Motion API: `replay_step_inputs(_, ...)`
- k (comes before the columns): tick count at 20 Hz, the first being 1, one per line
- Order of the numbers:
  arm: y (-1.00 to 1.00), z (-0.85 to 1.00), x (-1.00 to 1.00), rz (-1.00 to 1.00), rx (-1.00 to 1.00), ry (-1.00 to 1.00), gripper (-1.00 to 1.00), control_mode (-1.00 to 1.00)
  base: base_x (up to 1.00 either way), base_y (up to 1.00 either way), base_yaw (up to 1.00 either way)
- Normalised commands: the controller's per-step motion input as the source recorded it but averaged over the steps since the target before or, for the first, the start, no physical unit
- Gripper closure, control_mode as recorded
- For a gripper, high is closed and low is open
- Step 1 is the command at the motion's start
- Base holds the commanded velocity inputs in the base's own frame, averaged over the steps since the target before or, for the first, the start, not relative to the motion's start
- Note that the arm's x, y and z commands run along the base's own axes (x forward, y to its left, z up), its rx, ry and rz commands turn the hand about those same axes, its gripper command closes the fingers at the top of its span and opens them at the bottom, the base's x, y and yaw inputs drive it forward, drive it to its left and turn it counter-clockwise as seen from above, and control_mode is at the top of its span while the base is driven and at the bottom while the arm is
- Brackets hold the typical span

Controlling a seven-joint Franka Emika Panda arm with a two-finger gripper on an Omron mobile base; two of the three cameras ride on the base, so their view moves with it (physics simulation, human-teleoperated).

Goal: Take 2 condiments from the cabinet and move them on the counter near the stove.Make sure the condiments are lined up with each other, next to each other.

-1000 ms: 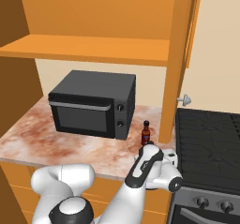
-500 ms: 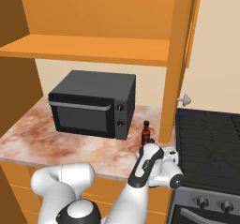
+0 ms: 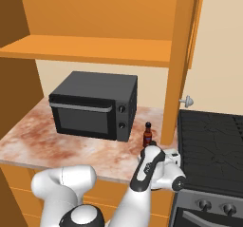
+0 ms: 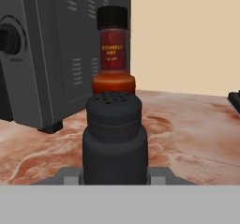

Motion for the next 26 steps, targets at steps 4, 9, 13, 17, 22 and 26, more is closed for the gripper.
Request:
replay_step_inputs(4,0.07,-0.10,0.07,0.00,0.00,0.00,1.00,-1.00,0.00,0.00,0.00)
replay_step_inputs(9,0.12,-0.07,0.10,0.00,0.00,0.00,1.00,-1.00,0.00,0.00,0.00)
replay_step_inputs(13,0.17,-0.07,0.05,0.00,0.00,0.00,1.00,-1.00,0.00,0.00,0.00)
replay_step_inputs(17,0.24,-0.08,0.05,0.00,0.00,0.00,1.00,-1.00,0.00,0.00,0.00)
replay_step_inputs(22,0.20,-0.12,0.06,0.00,0.00,0.00,1.00,-1.00,0.00,0.00,0.00)
replay_step_inputs(26,0.18,-0.15,0.06,0.00,0.00,0.00,1.00,-1.00,0.00,0.00,0.00)
